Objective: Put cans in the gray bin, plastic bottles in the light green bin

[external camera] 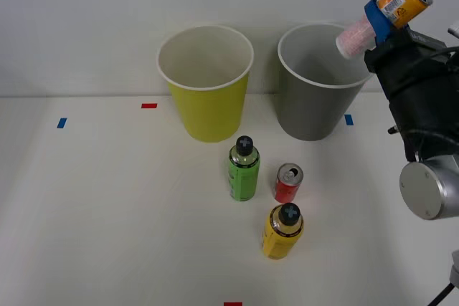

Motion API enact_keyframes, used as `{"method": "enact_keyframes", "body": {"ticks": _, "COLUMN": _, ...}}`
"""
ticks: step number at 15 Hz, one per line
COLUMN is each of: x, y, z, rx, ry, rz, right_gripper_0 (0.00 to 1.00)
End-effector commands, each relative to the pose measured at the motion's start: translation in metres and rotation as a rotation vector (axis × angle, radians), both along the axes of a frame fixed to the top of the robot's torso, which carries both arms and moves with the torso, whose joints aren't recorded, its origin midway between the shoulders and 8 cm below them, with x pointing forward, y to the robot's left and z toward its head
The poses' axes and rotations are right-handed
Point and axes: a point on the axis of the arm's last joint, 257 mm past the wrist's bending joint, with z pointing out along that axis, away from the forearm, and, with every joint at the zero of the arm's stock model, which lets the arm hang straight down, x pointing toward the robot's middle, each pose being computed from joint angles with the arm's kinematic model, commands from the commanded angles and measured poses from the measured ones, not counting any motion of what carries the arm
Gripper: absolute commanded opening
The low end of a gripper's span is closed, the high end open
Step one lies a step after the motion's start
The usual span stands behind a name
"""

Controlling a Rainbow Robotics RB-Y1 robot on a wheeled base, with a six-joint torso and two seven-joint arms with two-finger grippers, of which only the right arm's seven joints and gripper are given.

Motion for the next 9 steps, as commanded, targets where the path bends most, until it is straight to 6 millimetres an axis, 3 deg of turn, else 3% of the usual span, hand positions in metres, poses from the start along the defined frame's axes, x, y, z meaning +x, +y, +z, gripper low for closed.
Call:
{"method": "enact_keyframes", "body": {"ticks": 1, "x": 0.031, "y": -0.002, "z": 0.011, "rx": -0.02, "ry": 0.041, "rz": -0.018, "right_gripper_0": 0.0}}
{"method": "enact_keyframes", "body": {"ticks": 9, "x": 0.084, "y": 0.022, "z": -0.015, "rx": -0.227, "ry": 0.096, "rz": -0.062, "right_gripper_0": 0.0}}
